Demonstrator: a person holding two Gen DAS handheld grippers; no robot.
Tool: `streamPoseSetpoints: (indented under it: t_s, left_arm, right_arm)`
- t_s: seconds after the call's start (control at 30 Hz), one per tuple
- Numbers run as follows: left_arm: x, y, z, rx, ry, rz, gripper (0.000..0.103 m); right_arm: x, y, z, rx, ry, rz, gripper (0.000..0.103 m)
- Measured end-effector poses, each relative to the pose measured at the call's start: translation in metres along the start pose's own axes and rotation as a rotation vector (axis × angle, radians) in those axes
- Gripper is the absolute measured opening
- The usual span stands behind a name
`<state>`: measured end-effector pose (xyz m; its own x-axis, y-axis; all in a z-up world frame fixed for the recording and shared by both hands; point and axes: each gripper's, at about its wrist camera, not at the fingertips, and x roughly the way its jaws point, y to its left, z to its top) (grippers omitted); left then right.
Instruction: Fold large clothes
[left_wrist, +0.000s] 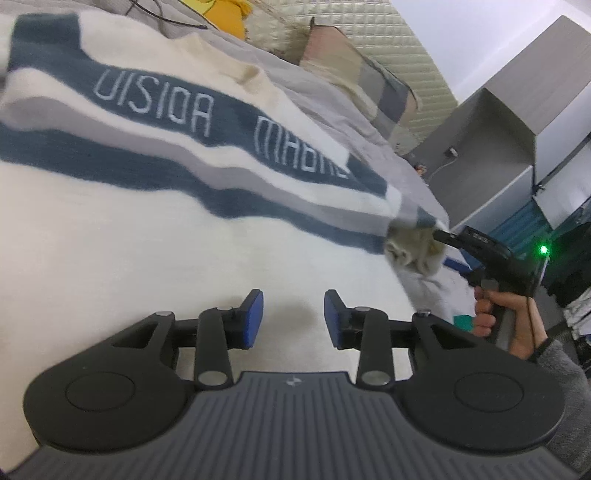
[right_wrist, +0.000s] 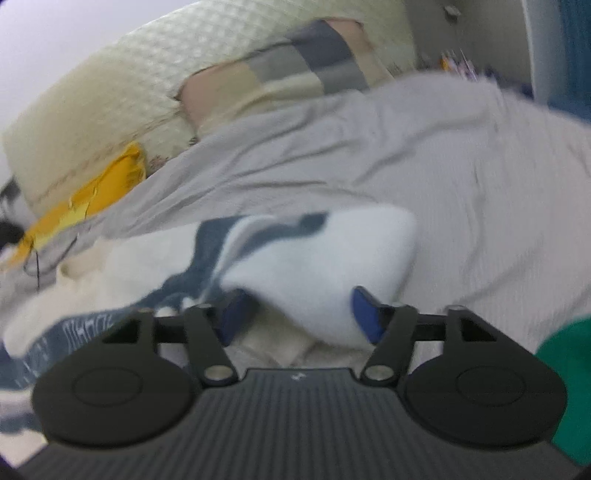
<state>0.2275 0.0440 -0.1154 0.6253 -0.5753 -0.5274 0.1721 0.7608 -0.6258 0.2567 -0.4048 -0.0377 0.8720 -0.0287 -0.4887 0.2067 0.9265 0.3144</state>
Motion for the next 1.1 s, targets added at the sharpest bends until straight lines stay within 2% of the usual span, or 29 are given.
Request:
streamPoseSetpoints:
  t_s: [0.13,0.27,0.33,0.4,0.6,0.67,0.73,0.77,0.8,0.87,0.93,1.1]
  left_arm:
    - [0.000,0.001,0.000,-0.024,-0.021,0.024,0.040]
    - [0.002,0.002,-0.001,-0.021,-0.037,0.049,0.041]
    - [0.004,0.003,-0.002,-0.028,-0.035,0.054,0.041]
    - [0.006,0.004,-0.002,-0.025,-0.037,0.059,0.041]
    - [0.014,0.004,-0.004,-0.003,-0.035,0.077,0.042]
    - [0.016,0.004,-0.004,0.001,-0.036,0.080,0.042]
    - [0.017,0.005,-0.004,-0.001,-0.038,0.079,0.042]
    - [0.017,0.005,-0.004,-0.001,-0.038,0.078,0.042]
    - [0.017,0.005,-0.004,-0.002,-0.038,0.077,0.042]
    - [0.018,0.006,-0.004,-0.003,-0.039,0.076,0.042]
    - [0.018,0.006,-0.005,-0.005,-0.039,0.074,0.042]
    - [0.017,0.007,-0.006,-0.004,-0.039,0.072,0.042]
  right_arm:
    - [0.018,-0.007,-0.009,-0.006,0.086,-0.006,0.074]
    - [0.036,-0.006,-0.021,-0.063,0.077,-0.068,0.074]
    - [0.045,-0.013,-0.024,-0.011,0.071,-0.093,0.073]
    - [0.047,-0.019,-0.025,0.045,0.020,-0.128,0.073]
    - [0.046,-0.040,-0.031,0.328,-0.094,-0.168,0.073]
    - [0.047,-0.036,-0.029,0.302,-0.114,-0.209,0.073]
    - [0.048,-0.028,-0.025,0.208,-0.132,-0.285,0.074]
    - [0.049,-0.025,-0.024,0.172,-0.143,-0.320,0.076]
    - [0.050,-0.027,-0.023,0.167,-0.149,-0.331,0.084]
    - [0.056,-0.037,-0.023,0.217,-0.126,-0.278,0.085]
    - [0.063,-0.050,-0.018,0.267,-0.094,-0.170,0.085]
    - [0.071,-0.052,-0.010,0.203,-0.080,0.039,0.082]
